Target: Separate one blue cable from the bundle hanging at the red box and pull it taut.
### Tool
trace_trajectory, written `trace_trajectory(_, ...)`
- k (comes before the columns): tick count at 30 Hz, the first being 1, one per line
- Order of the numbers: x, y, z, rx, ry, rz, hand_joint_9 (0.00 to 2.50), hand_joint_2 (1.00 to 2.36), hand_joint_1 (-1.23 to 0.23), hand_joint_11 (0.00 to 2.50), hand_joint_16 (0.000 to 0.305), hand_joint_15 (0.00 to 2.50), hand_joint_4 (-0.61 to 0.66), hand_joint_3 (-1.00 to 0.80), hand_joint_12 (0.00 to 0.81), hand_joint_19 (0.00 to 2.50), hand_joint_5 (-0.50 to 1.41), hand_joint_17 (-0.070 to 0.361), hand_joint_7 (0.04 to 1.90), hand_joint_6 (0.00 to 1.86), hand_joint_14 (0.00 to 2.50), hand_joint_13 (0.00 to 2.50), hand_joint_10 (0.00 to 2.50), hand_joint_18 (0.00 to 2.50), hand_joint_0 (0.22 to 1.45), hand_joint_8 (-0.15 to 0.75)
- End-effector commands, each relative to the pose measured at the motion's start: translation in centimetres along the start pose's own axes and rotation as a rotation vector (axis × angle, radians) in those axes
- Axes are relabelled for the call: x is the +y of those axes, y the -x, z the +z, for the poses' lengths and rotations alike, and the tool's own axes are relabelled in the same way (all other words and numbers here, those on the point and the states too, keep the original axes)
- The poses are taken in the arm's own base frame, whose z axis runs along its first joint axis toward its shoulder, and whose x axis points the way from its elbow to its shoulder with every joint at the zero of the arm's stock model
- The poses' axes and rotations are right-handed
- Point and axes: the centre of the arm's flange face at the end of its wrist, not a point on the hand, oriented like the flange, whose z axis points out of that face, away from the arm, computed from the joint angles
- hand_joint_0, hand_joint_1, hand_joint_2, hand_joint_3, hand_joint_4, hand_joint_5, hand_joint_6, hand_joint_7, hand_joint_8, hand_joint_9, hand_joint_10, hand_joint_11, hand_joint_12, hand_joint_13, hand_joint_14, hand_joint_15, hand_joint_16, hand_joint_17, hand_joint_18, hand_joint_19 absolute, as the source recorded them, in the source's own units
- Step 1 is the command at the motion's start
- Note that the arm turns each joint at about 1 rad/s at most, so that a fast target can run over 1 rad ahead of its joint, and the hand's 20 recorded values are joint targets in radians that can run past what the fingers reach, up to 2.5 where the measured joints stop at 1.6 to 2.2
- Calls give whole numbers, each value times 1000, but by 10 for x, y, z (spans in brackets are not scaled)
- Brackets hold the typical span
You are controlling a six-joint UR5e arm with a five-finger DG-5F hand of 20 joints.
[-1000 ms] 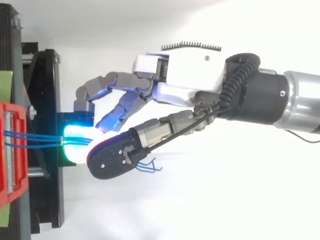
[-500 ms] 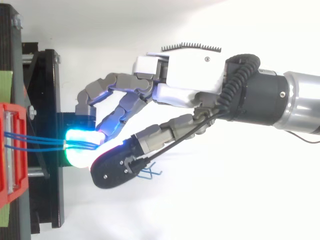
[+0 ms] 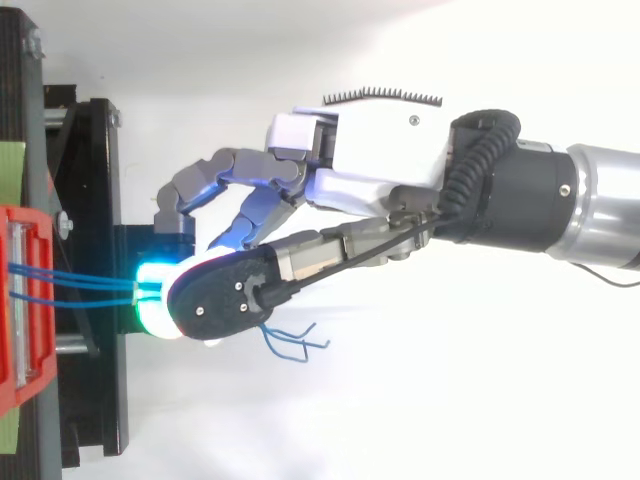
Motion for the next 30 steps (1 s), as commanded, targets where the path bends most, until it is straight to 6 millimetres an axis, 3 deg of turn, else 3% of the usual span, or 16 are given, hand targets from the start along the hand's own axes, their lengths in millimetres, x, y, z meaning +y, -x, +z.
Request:
trace_trajectory(1,-1,-1,0,2,-1,0,925,1020,-617,718,40,485,196,-201,387,494,-203,89,1093,850,17,896,17,760,630,348)
trace_trajectory(7,1,-3,0,3,0,0,913,1020,-689,740,40,496,191,-180,388,501,-211,90,1052,860,19,897,18,760,649,345)
trace_trajectory(16,-1,-4,0,5,-1,0,944,1012,-690,757,39,501,199,-356,384,507,-209,89,1021,848,20,918,18,776,642,336)
trace_trajectory(25,0,-3,0,2,1,0,938,1018,-740,770,40,529,117,-255,385,507,-211,90,1041,862,20,937,18,784,670,328)
trace_trajectory(30,0,-5,0,3,2,0,943,1012,-831,779,40,542,126,-380,376,508,-216,90,1050,873,21,950,21,794,733,328)
